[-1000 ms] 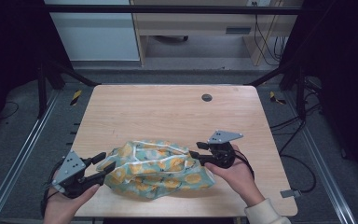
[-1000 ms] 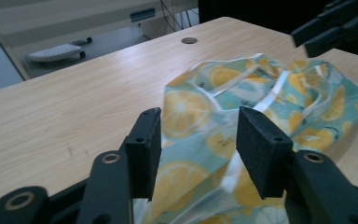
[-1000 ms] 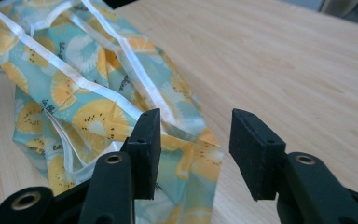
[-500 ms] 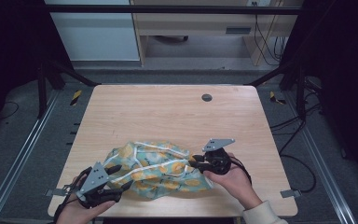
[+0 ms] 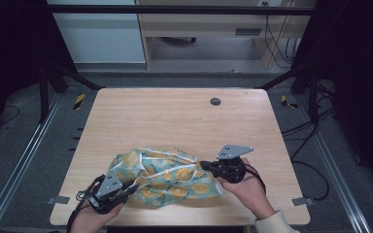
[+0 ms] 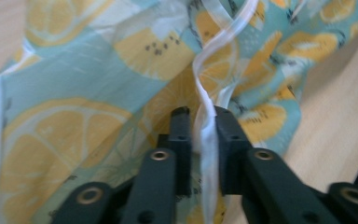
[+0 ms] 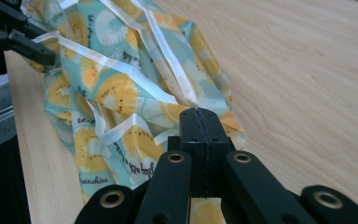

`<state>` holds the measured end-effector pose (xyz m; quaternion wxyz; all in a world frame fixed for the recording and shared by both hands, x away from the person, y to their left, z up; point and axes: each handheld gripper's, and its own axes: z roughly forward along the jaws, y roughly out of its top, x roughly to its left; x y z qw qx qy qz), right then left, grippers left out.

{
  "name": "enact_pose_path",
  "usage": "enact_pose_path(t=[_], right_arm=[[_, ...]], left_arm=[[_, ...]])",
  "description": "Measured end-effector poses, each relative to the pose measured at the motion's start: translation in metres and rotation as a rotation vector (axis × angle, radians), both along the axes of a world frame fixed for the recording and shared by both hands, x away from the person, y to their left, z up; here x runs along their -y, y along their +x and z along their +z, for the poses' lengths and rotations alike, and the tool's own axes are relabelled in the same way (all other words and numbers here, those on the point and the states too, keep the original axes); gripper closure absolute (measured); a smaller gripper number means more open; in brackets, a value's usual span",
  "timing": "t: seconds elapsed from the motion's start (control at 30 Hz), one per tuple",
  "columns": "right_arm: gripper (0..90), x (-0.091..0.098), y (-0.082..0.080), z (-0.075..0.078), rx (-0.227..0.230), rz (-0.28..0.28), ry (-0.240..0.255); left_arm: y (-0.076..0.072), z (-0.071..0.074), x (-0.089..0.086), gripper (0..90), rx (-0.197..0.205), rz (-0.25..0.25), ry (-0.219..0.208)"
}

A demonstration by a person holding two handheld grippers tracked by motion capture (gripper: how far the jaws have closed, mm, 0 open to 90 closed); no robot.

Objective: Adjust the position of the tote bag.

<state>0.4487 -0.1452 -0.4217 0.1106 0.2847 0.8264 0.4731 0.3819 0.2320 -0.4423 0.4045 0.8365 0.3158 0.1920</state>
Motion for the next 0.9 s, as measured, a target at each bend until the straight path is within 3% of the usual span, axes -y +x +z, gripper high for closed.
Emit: enact_pose_path(t=[0.17, 0.27, 0.33, 0.4, 0.5, 0.6, 0.73, 0.9], right_arm=[[90.0, 0.005, -0.008, 0.015, 0.033, 0.012, 0.011], [90.0, 0.006, -0.02, 0.019, 0.049, 0.031, 0.011], [90.0, 0.006, -0.029, 0.019, 0.053, 0.052, 0.008], [90.0, 0.006, -0.036, 0.015, 0.048, 0.072, -0.001], [90.0, 0.005, -0.045, 0.002, 0.027, 0.099, -0.01], [90.0, 0.006, -0.052, -0.014, 0.001, 0.105, -0.022], [90.0, 0.001, -0.056, -0.035, -0.05, 0.094, -0.133], [90.0, -0.004, -0.051, -0.044, -0.077, 0.089, -0.171]], left_arm=[[-0.008, 0.013, -0.009, 84.3, 0.053, 0.011, -0.089], [-0.009, 0.014, -0.011, 84.4, 0.04, -0.035, -0.088], [-0.01, 0.011, -0.012, 84.4, 0.013, -0.08, -0.062], [-0.005, 0.003, -0.01, 84.4, -0.06, -0.14, -0.029], [0.0, -0.011, -0.003, 84.8, -0.112, -0.157, 0.072], [0.0, -0.013, -0.003, 85.0, -0.083, -0.109, 0.156], [0.004, -0.014, -0.009, 84.9, -0.092, -0.062, 0.137], [0.008, -0.022, -0.002, 84.7, -0.11, -0.064, 0.2]])
